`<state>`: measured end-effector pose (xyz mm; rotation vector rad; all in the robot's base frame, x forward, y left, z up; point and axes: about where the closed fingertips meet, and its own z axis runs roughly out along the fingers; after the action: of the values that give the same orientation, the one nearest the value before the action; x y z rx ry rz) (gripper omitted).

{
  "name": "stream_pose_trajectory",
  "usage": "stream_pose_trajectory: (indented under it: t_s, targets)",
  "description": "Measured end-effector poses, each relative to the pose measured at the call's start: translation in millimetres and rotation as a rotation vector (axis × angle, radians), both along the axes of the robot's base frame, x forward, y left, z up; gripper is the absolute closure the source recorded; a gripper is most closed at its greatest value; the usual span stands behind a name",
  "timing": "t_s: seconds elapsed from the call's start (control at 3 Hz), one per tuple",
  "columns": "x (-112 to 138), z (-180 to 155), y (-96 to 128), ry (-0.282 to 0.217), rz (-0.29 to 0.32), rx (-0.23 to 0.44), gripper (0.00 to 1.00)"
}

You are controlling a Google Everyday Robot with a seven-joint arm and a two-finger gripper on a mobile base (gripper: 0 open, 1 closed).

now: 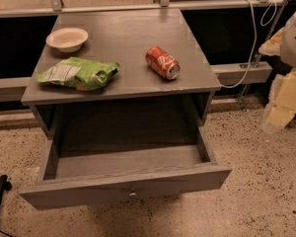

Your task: Close top drawer

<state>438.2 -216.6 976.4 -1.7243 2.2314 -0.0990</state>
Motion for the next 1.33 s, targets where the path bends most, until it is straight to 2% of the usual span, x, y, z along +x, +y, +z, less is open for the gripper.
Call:
stream_pose_trajectory:
  t_s: [0.33,0.67,1.0,1.33]
  targets:
    - [0,0,0,0.0,0.001,0.0,0.0]
    - [-3,-44,56,0.029,0.173,0.134,0.0]
    - [-11,-76,100,-0.005,0.324,0.269,0.0]
    - [-13,-72,107,-0.032,0.383,0.278,0.0]
